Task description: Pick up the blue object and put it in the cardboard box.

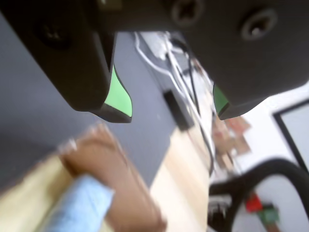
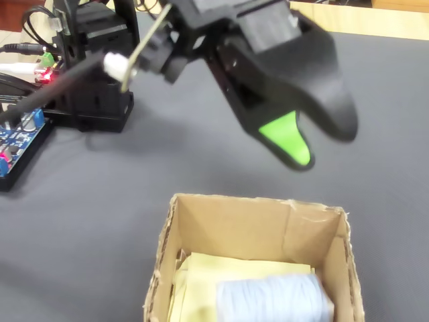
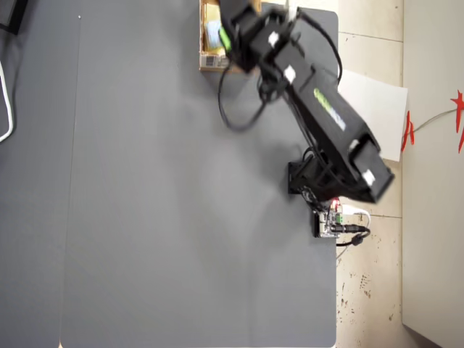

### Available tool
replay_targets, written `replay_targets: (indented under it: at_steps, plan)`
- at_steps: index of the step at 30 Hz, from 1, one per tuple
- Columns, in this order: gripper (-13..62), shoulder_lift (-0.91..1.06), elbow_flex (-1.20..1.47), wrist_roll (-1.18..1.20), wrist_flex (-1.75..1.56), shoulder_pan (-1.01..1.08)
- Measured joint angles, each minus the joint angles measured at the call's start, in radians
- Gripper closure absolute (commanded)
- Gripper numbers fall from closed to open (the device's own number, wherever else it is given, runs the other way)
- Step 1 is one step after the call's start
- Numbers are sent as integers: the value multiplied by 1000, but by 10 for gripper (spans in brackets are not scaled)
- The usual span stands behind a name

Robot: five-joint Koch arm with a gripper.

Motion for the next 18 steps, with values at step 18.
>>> replay_targets:
  at_steps: [18]
  plan:
    - [157, 462, 479, 58, -107, -477]
